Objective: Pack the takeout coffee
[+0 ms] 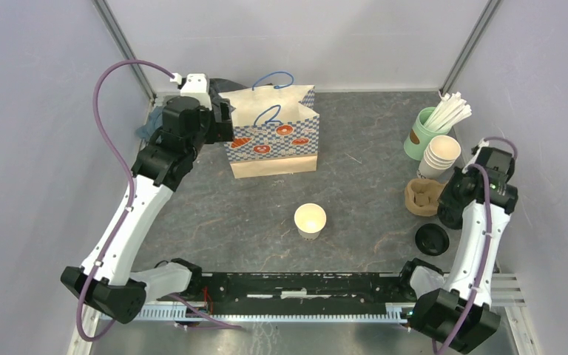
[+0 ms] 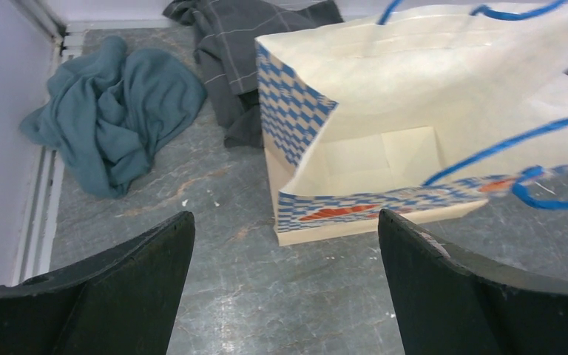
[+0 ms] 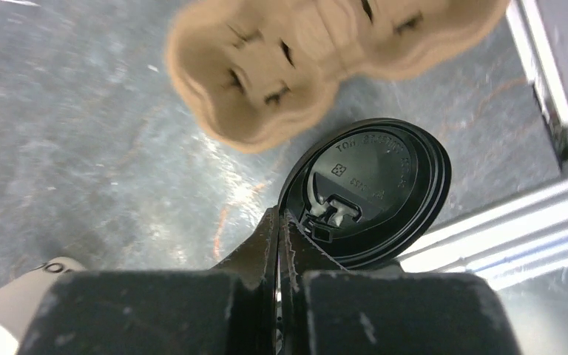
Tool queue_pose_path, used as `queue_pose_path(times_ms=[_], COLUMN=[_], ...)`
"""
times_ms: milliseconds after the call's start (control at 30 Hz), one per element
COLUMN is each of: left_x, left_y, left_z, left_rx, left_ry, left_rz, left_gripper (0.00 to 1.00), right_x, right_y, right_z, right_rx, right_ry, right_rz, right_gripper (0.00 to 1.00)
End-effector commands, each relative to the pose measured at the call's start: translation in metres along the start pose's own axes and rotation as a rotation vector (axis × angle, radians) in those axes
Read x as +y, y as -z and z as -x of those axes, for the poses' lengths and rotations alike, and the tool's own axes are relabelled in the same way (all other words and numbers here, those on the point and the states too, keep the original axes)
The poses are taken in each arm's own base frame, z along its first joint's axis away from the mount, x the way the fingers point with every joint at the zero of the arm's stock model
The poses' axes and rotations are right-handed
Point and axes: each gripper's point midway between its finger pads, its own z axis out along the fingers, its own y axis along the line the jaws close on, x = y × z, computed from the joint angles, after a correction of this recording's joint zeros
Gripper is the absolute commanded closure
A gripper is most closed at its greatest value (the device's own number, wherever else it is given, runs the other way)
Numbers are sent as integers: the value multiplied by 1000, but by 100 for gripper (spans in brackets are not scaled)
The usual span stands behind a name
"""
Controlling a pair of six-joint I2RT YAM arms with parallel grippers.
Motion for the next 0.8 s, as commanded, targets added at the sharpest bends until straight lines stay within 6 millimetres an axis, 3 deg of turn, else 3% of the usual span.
queue_pose_path(times_ms=[0, 233, 400, 533, 633, 767], left_x=[-21, -58, -93, -138, -168, -188], left_y=[20, 37, 48, 56, 79, 102], left_z=[31, 63, 78, 65, 57, 38], left_rx=[-95, -143, -89, 74, 181, 289], left_ry=[19, 43, 165, 305, 481, 744], left_rz=[-72, -194, -351, -552, -724, -890], left_gripper=[0, 0, 0, 0, 0, 0], right_x=[37, 156, 227, 257, 269, 278], right_y=[40, 71, 118, 162, 191, 227], right_z=[28, 48, 34, 25, 10, -4], right_rx=[-111, -242, -222, -209, -188, -217], right_ry=[114, 150, 227, 255, 273, 307], right_rz=[204, 805, 1166, 1377, 1504, 1645], right_gripper=[100, 100, 100, 100, 100, 100])
